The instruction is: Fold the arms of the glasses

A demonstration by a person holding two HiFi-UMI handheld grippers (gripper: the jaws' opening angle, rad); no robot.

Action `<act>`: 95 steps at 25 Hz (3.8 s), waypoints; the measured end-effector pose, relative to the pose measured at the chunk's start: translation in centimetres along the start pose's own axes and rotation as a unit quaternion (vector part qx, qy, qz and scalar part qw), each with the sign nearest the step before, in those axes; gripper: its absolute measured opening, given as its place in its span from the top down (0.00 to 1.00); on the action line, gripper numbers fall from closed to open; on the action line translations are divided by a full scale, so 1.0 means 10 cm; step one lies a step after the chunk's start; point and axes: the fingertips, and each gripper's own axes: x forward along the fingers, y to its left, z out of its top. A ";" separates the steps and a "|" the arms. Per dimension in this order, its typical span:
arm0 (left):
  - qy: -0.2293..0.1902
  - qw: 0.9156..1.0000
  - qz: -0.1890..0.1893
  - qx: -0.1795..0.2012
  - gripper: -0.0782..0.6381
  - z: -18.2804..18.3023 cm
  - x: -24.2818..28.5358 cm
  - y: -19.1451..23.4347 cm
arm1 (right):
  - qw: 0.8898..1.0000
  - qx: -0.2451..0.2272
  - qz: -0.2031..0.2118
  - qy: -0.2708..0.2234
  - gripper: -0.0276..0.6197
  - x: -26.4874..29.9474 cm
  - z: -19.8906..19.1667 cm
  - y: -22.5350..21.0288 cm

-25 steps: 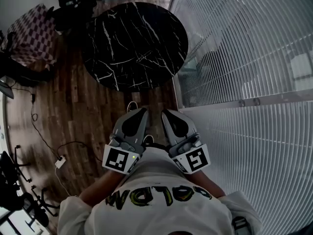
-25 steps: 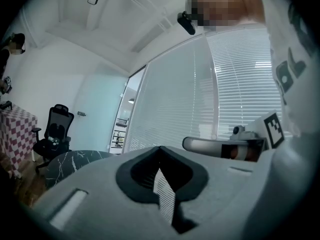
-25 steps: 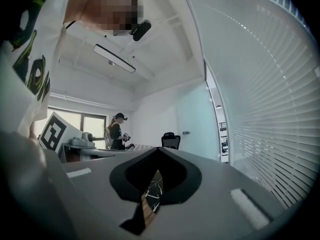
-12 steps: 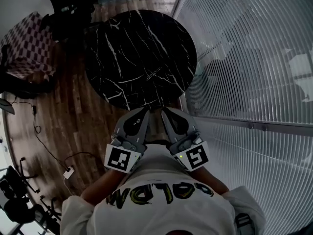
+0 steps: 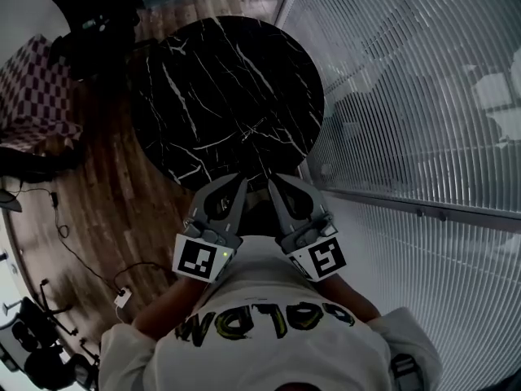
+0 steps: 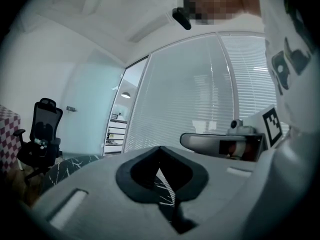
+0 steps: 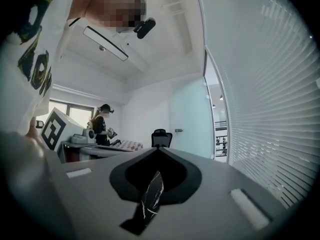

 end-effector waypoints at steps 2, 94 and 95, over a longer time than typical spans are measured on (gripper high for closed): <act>0.003 1.000 -0.007 -0.005 0.89 0.01 0.05 0.01 | 1.000 0.001 -0.001 0.004 0.95 0.03 -0.01 -0.05; 0.205 0.977 0.052 0.033 0.88 -0.75 1.11 0.54 | 0.998 -0.004 -0.001 0.057 0.95 0.14 -0.36 -1.30; 0.206 0.977 0.053 0.035 0.88 -0.73 1.12 0.56 | 0.998 -0.006 0.005 0.057 0.95 0.13 -0.35 -1.27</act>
